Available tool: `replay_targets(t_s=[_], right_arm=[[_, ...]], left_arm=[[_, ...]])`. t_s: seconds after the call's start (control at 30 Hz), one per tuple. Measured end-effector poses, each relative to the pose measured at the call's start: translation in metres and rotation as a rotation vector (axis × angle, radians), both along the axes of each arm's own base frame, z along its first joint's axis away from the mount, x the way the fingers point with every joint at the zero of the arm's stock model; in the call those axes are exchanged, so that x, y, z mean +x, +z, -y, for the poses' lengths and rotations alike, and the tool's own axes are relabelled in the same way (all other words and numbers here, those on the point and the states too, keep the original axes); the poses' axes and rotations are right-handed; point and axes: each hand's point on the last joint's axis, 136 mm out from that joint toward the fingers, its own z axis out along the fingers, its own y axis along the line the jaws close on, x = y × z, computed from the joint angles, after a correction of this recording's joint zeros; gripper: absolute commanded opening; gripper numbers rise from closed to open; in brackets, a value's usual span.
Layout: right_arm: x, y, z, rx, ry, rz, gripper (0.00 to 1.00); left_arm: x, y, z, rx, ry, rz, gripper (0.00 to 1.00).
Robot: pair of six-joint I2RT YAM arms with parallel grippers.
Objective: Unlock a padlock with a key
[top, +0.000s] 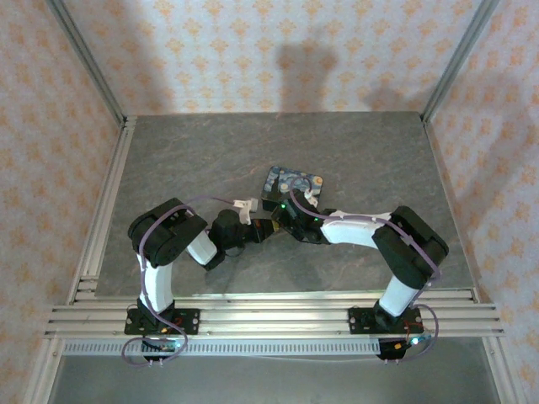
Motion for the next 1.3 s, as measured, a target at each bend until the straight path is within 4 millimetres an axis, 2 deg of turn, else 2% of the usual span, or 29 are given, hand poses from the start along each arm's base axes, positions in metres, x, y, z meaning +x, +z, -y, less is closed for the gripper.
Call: replay_targets(t_s=[0.1, 0.3, 0.6, 0.87, 1.17, 1.3], right_arm=[[0.0, 0.001, 0.0, -0.001, -0.003, -0.005, 0.48], [0.004, 0.005, -0.004, -0.011, -0.003, -0.015, 0.39], [0.004, 0.0, -0.002, -0.056, 0.003, -0.051, 0.22], [0.003, 0.003, -0.004, -0.07, 0.017, -0.071, 0.0], [0.0, 0.01, -0.008, -0.037, 0.043, -0.141, 0.0], [-0.006, 0.012, -0.005, -0.031, 0.055, -0.203, 0.0]], left_arm=[[-0.001, 0.0, 0.0, -0.001, 0.0, 0.003, 0.0], [-0.004, 0.0, 0.002, 0.001, -0.005, 0.006, 0.0], [-0.004, 0.0, 0.003, 0.006, -0.001, 0.013, 0.0], [-0.006, 0.004, 0.001, 0.038, -0.013, 0.037, 0.0], [-0.01, 0.013, -0.001, 0.17, -0.034, 0.144, 0.0], [-0.015, 0.018, 0.006, 0.307, -0.072, 0.243, 0.0]])
